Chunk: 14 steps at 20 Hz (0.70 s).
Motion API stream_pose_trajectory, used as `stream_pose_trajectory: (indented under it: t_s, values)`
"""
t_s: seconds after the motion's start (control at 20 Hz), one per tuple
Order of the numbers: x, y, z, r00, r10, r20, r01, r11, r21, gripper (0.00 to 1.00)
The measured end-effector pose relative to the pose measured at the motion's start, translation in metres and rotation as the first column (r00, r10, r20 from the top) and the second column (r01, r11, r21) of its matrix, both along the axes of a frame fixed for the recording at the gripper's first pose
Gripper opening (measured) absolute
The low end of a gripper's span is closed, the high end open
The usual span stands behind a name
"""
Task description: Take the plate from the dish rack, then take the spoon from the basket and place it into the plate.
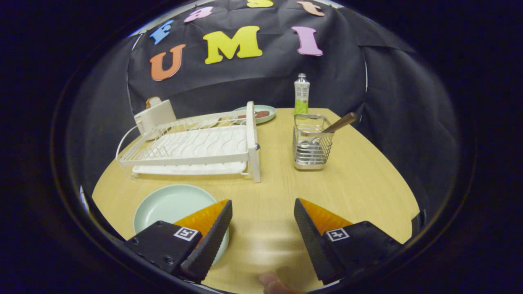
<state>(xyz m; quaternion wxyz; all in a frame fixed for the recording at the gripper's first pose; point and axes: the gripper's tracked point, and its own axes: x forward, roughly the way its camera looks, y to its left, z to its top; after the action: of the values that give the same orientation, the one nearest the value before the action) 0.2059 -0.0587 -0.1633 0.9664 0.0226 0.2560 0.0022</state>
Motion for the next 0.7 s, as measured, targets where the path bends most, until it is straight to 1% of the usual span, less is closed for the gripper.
stream_pose_trajectory:
  t_s: [0.2, 0.35, 0.4, 0.5, 0.55, 0.65, 0.7]
  values:
    - [0.031, -0.046, 0.023, 0.988, -0.066, 0.136, 0.062, 0.997, 0.036, 0.98]
    - [0.060, -0.086, 0.052, 0.961, -0.127, 0.247, 0.109, 0.991, 0.082, 0.97]
    - [0.070, -0.094, 0.060, 0.950, -0.139, 0.278, 0.114, 0.988, 0.105, 0.96]
    - [0.089, -0.110, 0.063, 0.947, -0.150, 0.284, 0.119, 0.985, 0.122, 0.98]
    - [0.097, -0.115, 0.062, 0.951, -0.158, 0.267, 0.125, 0.983, 0.137, 0.98]
    - [0.109, -0.111, 0.070, 0.943, -0.142, 0.302, 0.097, 0.982, 0.160, 0.95]
    - [0.116, -0.110, 0.071, 0.938, -0.137, 0.317, 0.096, 0.985, 0.141, 0.88]
